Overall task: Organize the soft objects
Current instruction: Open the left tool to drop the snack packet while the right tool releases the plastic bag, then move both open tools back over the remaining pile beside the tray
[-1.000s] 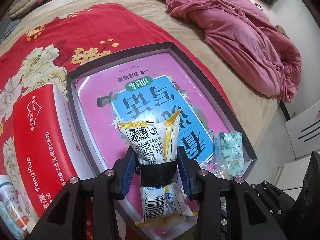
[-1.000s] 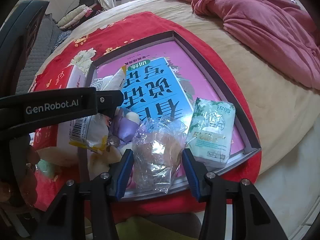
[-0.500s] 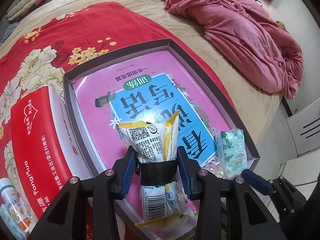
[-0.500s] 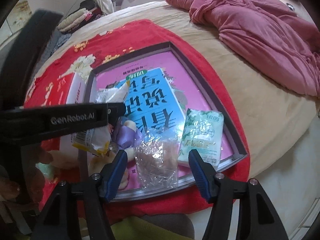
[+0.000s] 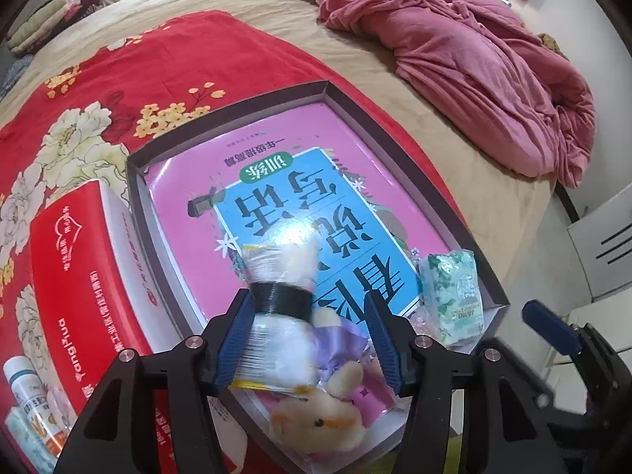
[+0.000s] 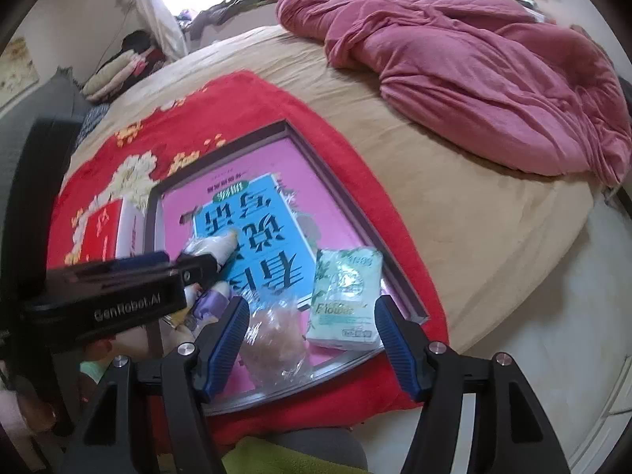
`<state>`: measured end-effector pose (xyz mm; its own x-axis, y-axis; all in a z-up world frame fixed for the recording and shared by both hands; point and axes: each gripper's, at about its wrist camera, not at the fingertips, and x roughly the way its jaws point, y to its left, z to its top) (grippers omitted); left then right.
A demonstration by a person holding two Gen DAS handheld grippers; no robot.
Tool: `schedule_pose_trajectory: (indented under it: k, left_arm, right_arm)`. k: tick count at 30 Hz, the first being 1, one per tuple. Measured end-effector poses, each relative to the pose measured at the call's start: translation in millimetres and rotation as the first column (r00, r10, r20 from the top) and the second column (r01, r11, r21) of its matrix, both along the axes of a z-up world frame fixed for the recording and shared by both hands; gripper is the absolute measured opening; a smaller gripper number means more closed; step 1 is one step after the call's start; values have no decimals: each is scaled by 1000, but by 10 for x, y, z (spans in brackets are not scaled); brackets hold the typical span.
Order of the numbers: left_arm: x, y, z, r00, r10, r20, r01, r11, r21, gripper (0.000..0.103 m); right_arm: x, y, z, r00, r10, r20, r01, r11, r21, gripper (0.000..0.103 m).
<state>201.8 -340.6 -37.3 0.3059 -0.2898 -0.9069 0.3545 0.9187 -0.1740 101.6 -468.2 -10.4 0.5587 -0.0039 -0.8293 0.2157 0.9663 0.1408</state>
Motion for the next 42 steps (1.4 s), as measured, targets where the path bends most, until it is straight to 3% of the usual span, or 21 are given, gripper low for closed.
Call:
schedule_pose_trajectory:
  k: [4,7,20,42]
  left_arm:
    - [-45,26,39,1000,-8,0,8,1000,-15,62]
    - [-76,53,70,1000,-6,5,7,1000,-22,73]
    - [-249,229,327,998,2,64,0,999,-40,78]
    - [-684,1077,848,980,103,170,-92,993,-67,80]
  right_arm:
    - [-54,-49,71,1000,-27,13,27,1000,-7,66]
    - [-79,-44,87,999,-33,11,33,999,-4,66]
    - [-161,1,208,998,-35,56,34,999,11,68]
    - [-260,345,626,989,-30,144,30,1000,-2,75]
